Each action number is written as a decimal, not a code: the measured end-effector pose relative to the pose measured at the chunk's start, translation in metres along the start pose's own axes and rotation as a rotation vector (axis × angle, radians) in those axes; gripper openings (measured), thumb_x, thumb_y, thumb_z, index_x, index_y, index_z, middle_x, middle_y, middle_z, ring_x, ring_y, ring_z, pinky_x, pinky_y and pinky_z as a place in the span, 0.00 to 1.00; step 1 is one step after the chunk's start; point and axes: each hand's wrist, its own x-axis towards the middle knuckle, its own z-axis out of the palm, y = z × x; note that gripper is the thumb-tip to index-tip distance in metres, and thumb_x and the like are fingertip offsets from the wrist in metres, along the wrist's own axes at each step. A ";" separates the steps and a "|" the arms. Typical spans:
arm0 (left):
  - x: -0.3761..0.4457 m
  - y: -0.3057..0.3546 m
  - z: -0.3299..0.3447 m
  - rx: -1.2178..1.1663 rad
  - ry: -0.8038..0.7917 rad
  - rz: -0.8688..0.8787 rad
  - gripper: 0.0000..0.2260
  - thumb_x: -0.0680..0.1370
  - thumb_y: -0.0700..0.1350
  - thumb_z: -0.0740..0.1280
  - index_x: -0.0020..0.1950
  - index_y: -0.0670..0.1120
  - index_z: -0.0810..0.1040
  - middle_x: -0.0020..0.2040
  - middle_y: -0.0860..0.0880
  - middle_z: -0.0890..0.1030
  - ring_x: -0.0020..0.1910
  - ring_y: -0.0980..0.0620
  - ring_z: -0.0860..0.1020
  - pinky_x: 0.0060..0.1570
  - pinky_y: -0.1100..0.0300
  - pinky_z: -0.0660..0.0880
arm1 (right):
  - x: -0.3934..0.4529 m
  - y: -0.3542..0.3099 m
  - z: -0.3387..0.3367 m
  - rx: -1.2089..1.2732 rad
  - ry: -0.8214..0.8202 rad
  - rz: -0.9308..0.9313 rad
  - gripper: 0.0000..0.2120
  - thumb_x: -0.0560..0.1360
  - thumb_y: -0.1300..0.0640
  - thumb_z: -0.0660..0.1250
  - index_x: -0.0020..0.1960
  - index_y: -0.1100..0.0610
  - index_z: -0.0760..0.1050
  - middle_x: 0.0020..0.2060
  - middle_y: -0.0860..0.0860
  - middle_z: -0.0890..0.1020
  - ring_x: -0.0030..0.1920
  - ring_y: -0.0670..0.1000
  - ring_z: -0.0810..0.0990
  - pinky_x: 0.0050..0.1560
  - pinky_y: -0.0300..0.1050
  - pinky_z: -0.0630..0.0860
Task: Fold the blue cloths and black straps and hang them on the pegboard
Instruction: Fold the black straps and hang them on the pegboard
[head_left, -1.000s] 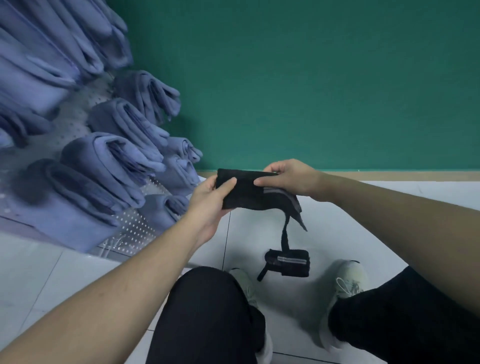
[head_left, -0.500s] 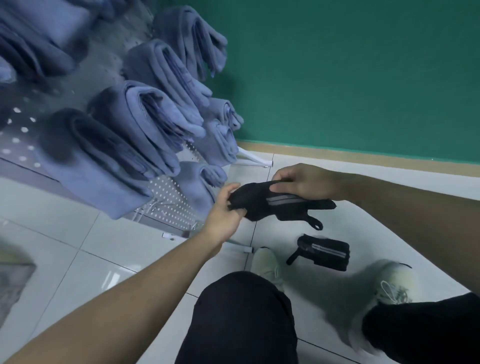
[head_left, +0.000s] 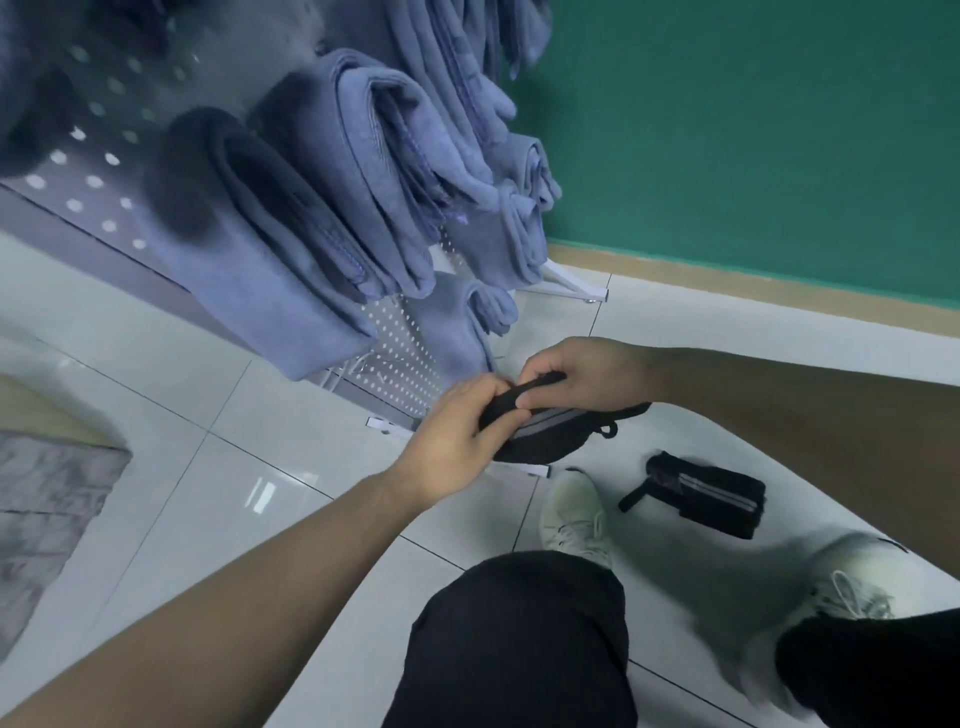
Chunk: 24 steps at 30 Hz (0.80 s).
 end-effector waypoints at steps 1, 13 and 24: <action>-0.005 -0.002 -0.004 -0.015 0.021 -0.008 0.14 0.79 0.57 0.62 0.52 0.46 0.76 0.47 0.50 0.79 0.48 0.50 0.77 0.50 0.48 0.75 | 0.002 -0.004 0.000 0.042 0.016 -0.010 0.06 0.78 0.49 0.71 0.48 0.51 0.82 0.38 0.42 0.82 0.35 0.35 0.77 0.41 0.26 0.70; -0.021 -0.007 -0.056 -0.478 0.249 -0.268 0.12 0.84 0.34 0.56 0.53 0.49 0.75 0.45 0.55 0.77 0.43 0.64 0.75 0.45 0.74 0.69 | 0.035 -0.058 -0.005 0.472 0.092 -0.006 0.06 0.79 0.60 0.65 0.45 0.51 0.78 0.38 0.47 0.80 0.40 0.46 0.78 0.49 0.41 0.75; -0.014 -0.023 -0.057 -0.766 0.595 -0.317 0.13 0.85 0.38 0.57 0.51 0.52 0.78 0.45 0.60 0.84 0.46 0.65 0.81 0.43 0.71 0.75 | 0.089 -0.076 0.006 0.579 0.400 -0.017 0.14 0.76 0.58 0.73 0.61 0.53 0.78 0.48 0.45 0.83 0.44 0.41 0.80 0.45 0.36 0.74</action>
